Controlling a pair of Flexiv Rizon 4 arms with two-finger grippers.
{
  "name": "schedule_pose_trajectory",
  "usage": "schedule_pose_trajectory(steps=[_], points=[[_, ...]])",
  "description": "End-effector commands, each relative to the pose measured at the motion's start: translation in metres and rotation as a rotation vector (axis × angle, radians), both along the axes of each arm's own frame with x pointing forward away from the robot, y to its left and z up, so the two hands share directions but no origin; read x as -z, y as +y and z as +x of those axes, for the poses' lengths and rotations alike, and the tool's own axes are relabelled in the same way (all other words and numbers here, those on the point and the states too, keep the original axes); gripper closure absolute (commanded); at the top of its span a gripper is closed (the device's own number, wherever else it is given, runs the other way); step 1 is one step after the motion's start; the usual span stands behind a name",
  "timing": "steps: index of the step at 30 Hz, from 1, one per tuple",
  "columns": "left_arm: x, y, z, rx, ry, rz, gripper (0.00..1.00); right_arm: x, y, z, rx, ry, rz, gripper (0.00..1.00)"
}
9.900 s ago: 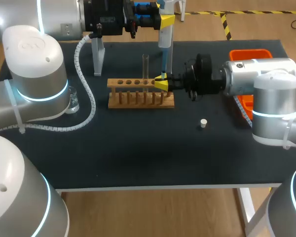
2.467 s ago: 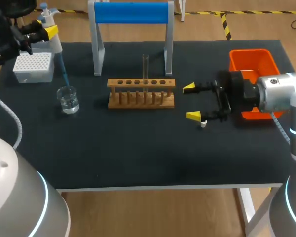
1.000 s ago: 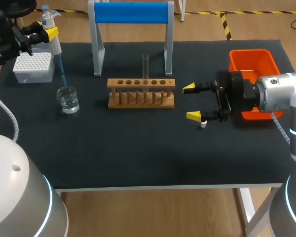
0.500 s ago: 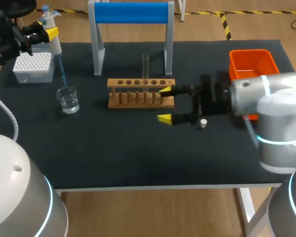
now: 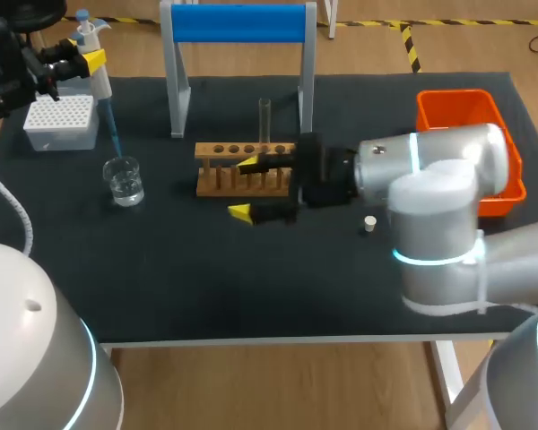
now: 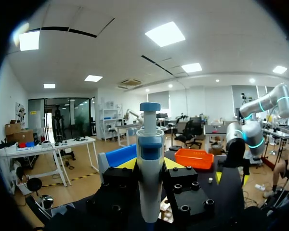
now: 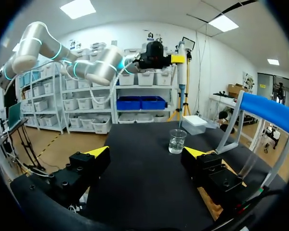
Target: Invert the test tube, pick up the pipette, mount the tip to pipette, aspirate from beaker and dispense into the tube, eject the tip, return the pipette, and cap with the stopper.
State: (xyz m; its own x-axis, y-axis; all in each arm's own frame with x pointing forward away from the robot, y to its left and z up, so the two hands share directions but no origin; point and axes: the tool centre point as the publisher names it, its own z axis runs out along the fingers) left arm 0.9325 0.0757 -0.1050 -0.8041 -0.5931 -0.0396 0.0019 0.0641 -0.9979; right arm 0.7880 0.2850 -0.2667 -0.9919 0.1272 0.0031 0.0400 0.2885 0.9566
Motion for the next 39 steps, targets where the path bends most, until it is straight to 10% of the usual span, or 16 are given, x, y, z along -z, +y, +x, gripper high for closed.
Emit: schedule_pose_trajectory(steps=[1, 16, 39], points=[[0.000, -0.001, 0.000, -0.002, -0.002, 0.000, 1.00, 0.018, 0.061, 0.011, 0.037, 0.006, -0.042, 0.00], [0.000, -0.001, 0.000, -0.002, -0.002, 0.000, 1.00, 0.040, 0.105, 0.036, 0.096, -0.041, -0.187, 0.00], [0.000, -0.001, 0.000, -0.002, -0.002, 0.000, 1.00, 0.059, 0.111, 0.056, 0.179, 0.030, -0.173, 0.00]])
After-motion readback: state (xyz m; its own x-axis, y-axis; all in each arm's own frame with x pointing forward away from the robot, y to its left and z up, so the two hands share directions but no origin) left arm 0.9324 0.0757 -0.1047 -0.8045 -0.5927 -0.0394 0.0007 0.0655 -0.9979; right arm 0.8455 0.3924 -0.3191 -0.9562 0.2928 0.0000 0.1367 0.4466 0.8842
